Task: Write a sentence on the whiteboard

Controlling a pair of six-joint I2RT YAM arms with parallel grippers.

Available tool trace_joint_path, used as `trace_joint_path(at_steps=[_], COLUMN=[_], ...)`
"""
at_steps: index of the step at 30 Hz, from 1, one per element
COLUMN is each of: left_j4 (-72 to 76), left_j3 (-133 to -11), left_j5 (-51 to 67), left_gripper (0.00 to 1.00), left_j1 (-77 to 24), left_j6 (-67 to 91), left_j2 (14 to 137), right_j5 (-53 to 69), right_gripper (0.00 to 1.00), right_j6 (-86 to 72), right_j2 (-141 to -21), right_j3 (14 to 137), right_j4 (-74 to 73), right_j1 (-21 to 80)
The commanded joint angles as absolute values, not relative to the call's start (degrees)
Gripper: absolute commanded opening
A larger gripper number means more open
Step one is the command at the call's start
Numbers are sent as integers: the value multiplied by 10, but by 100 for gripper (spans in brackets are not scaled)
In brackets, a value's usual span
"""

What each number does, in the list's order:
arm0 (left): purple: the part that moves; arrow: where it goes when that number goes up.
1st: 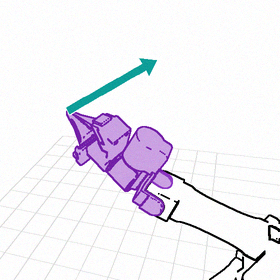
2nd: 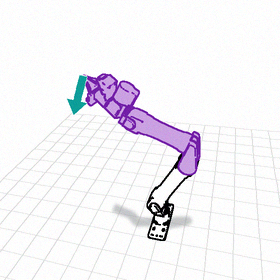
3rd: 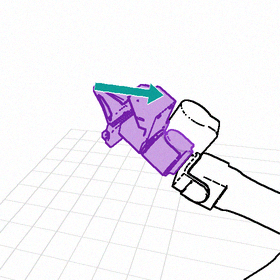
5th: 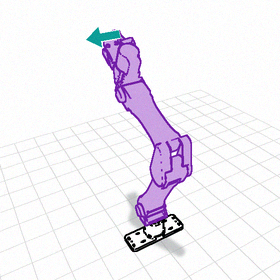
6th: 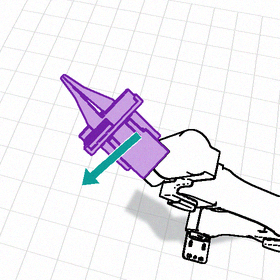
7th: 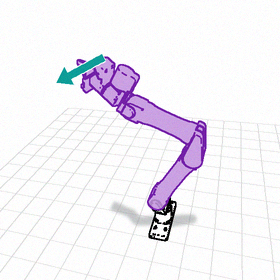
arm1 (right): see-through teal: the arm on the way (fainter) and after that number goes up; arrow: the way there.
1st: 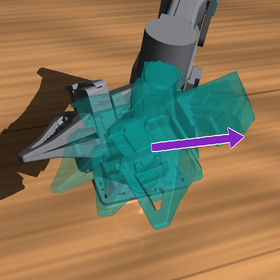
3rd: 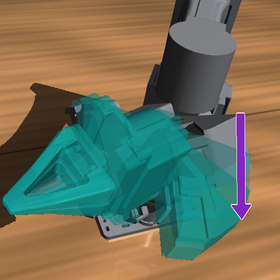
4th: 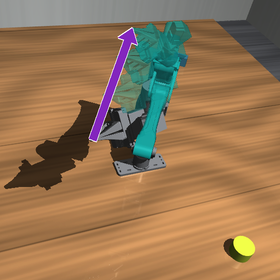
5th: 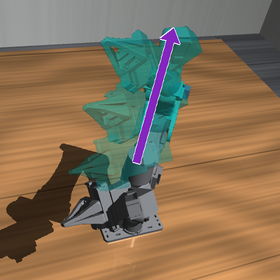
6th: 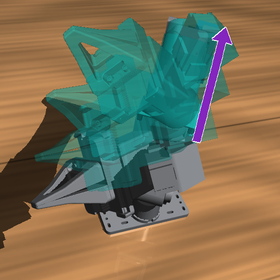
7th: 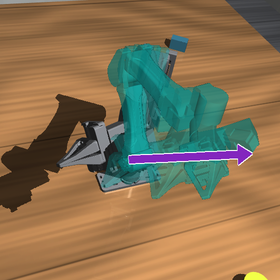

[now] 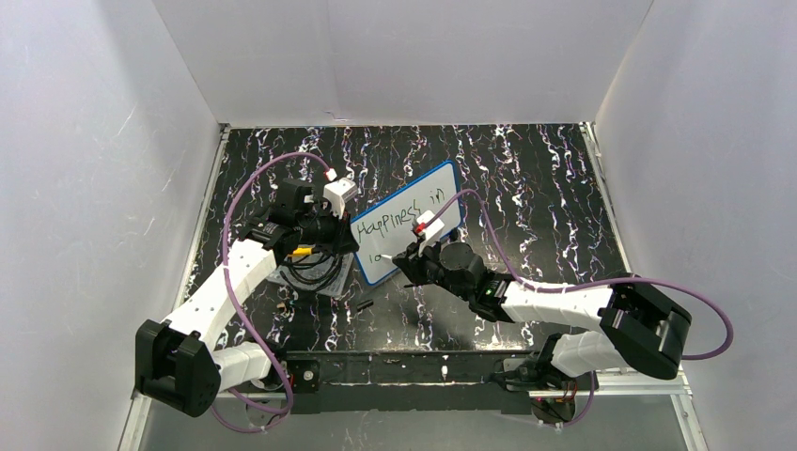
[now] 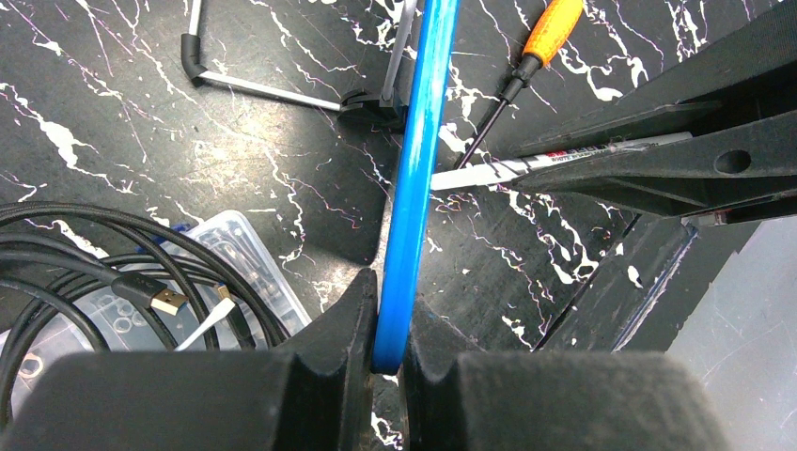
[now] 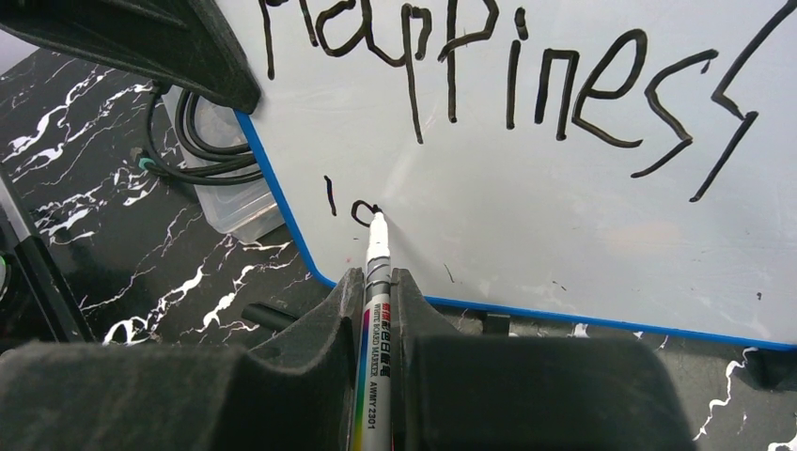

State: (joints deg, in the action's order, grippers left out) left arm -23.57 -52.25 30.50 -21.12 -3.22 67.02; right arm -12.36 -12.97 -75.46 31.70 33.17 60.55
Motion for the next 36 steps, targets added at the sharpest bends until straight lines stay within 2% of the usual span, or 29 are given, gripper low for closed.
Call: trace_joint_path(at_steps=[1,9,19,36], left_j4=[-238,-238,-238,-238], left_j3=[-534,-534,-533,-534], left_j5=[319,319,320,321], left_gripper=[0,0,0,0], left_j1=[-213,-213,-213,-213], left_j6=[-27,-28,-27,-27], left_j2=[650,651,651,653], right_j5=[-153,-193,-172,-171], right_gripper=[1,1,1,1], right_j6=[-140,-142,-132,-128], right_j2=[-759,-740,-692,-742], right_j3=[311,310,314,318], right_j4=[349,331,349,354], right_j1=[605,605,605,605])
